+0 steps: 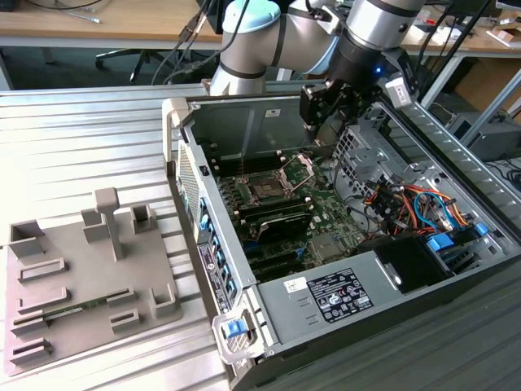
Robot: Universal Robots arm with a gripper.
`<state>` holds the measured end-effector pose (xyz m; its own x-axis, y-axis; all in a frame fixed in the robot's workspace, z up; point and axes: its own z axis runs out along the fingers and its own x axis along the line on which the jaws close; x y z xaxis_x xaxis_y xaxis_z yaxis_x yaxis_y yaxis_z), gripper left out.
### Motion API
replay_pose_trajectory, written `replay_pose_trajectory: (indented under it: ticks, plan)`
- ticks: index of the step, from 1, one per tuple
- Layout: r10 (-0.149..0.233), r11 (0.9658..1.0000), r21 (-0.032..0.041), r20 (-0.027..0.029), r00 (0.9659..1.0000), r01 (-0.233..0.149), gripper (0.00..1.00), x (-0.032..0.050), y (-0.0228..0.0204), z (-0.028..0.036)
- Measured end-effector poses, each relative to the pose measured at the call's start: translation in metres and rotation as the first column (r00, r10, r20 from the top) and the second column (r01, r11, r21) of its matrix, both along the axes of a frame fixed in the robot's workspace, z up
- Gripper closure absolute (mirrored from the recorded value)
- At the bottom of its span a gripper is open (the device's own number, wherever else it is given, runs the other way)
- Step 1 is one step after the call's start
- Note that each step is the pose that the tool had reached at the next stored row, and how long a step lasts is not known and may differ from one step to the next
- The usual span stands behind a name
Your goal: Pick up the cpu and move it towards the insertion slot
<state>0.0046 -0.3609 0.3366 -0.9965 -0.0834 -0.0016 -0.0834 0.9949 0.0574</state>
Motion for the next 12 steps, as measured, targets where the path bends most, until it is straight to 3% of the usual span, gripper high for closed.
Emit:
replay_pose_trajectory:
  ticks: [2,4,12]
  plan:
    - [0.000,1.0000,0.0000,0.0000,1.0000,0.000,0.45,0.0013,0.0033,-0.0008]
    - [0.000,1.0000,0.0000,0.0000,1.0000,0.000,0.45,0.0043,0.0098,-0.0034]
    - [0.000,1.0000,0.0000,0.0000,1.0000,0.000,0.45,0.0064,0.0133,-0.0053]
